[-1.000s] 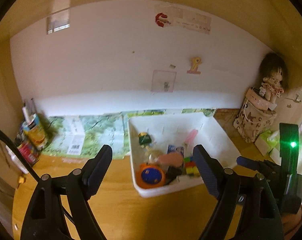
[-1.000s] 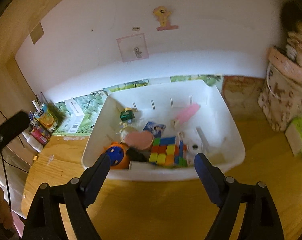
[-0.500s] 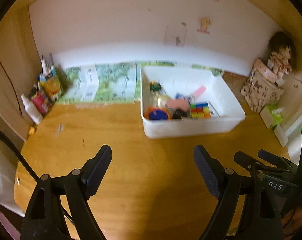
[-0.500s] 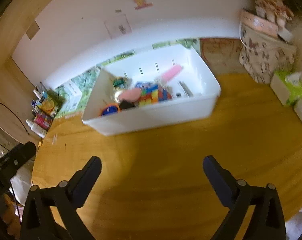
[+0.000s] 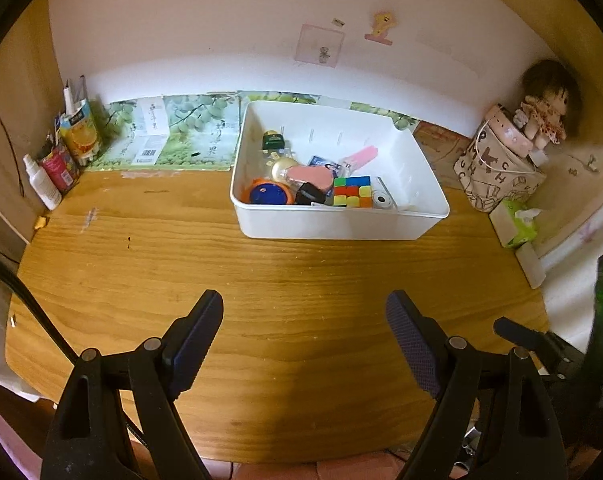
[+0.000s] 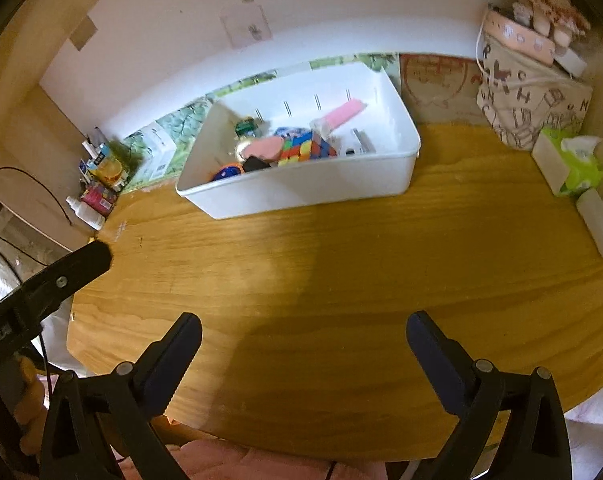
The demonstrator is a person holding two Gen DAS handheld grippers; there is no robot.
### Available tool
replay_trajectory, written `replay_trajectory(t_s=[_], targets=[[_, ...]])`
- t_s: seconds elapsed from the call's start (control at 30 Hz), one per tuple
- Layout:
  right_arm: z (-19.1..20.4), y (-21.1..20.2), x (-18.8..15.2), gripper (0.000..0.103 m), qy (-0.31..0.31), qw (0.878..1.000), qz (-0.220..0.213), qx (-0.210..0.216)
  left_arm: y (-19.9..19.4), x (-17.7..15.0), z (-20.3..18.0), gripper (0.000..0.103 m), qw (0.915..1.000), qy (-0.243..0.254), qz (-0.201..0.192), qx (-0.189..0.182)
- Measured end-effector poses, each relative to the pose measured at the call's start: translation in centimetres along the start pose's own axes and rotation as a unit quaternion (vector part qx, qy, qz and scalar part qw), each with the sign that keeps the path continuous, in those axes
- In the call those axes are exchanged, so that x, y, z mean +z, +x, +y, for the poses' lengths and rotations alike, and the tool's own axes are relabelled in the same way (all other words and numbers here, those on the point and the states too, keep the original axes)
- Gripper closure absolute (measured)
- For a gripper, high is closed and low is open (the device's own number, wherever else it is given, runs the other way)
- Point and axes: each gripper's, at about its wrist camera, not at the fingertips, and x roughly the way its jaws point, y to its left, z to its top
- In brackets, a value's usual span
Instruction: Organize rigid objects
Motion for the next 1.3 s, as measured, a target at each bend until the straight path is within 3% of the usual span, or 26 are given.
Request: replay_trajectory(t_s=[0.17,0.33,0.5,0.77,0.83,0.9,1.2,1.3], targets=[[0.9,-2.2,1.0,0.0,-0.036,0.999,-0.021,-0.006,-0.7,0.9,-0.3,0.017,0.9999,0.005,-0.012,-0.003],[1.4,-4.1,1.6,0.0,-0.032,0.998,-0.054,0.001,-1.1,1.3,-0.6,0.017,0.9994,0.017,-0.023,0.02],[2.2,-4.2,1.6,0.0,-0.052,0.995,-0.077,-0.021,-1.2,0.9,-0.3,0.017,0.9983,0.011,-0.036,0.044],[2.5,-3.9,1.5,0.0,-0.056,0.995,-0.074,-0.018,-2.4,0.6,0.6,0.017,0.9946,-0.01,-0.077,0.069],[2.7,-3.8,1.4,0.0,-0.06,0.995,-0.072,-0.016,-2.7,0.5,0.5,0.013,0.9936,-0.009,-0.087,0.071],[2.8,-3.8,1.1,0.0,-0.064,0.995,-0.07,-0.013,-3.1,0.3,0.3,0.002,0.9918,-0.002,-0.103,0.075],[2.7,-4.1,0.1,0.0,-0.049,0.996,-0.069,-0.01,-3.5,-0.5,-0.4,0.001,0.991,0.019,-0.113,0.07],[2.2,-4.4,-0.1,0.0,-0.035,0.996,-0.076,-0.012,-3.9,-0.8,-0.7,0.001,0.9875,0.027,-0.134,0.078]])
